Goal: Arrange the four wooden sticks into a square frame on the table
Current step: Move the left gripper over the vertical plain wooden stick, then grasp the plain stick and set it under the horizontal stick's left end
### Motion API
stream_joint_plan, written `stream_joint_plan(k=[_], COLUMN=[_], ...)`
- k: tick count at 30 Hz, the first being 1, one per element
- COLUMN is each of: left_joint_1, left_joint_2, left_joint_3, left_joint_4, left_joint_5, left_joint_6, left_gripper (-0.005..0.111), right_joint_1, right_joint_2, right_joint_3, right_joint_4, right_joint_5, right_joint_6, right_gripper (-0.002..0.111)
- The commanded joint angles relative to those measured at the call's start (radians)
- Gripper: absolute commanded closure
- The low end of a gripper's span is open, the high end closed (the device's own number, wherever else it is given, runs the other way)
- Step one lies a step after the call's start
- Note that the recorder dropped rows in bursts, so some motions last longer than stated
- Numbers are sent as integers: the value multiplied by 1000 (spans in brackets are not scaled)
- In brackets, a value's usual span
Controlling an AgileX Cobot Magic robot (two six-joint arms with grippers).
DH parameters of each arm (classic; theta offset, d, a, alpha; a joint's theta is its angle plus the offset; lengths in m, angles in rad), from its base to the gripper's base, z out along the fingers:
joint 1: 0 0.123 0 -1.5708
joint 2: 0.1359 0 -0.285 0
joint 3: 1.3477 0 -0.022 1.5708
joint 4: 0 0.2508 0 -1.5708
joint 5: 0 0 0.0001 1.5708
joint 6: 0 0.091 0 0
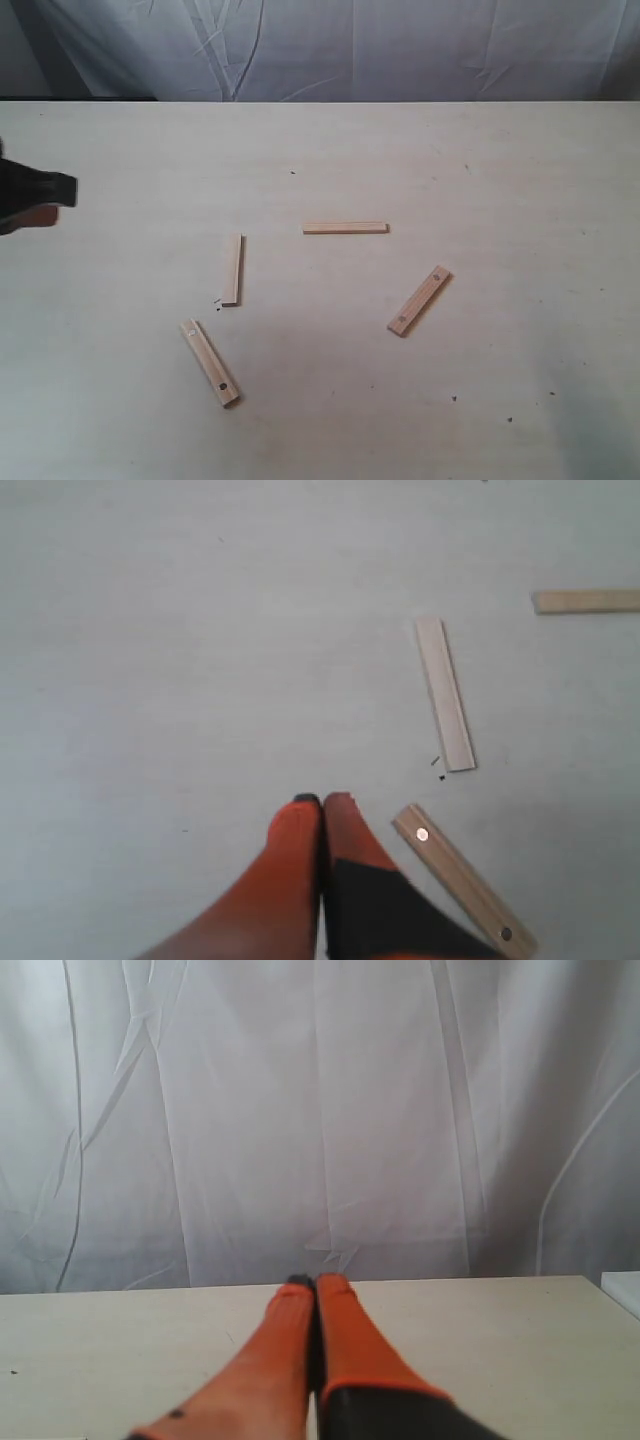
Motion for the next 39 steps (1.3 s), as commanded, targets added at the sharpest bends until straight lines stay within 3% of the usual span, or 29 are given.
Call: stream_joint_plan(k=[1, 6, 10, 14, 22, 39], left_joint_1=[-148, -315, -370, -377, -377, -377], left_joint_2=[190, 400, 543, 645, 752, 871], left_joint_3=[-76, -176, -280, -349, -361, -361], left_joint_4=[21, 204, 262, 258, 260, 339], left_joint_5=[-32, -85, -94, -109, -160, -163], left_joint_6=[-63, -289, -385, -396, -438, -524], left_gripper=[107, 107, 107, 100, 64, 65], right_joint_1=[-4, -4, -4, -4, -4, -4], right_joint_2=[-6, -6, -6, -6, -6, -6], right_joint_3=[2, 2, 2, 2, 2, 2], right_joint_4=[2, 2, 2, 2, 2, 2], right_joint_5=[4, 4, 4, 15, 15, 15], right_joint_6=[1, 1, 1, 1, 1, 1], right_gripper=[108, 108, 108, 108, 108, 108])
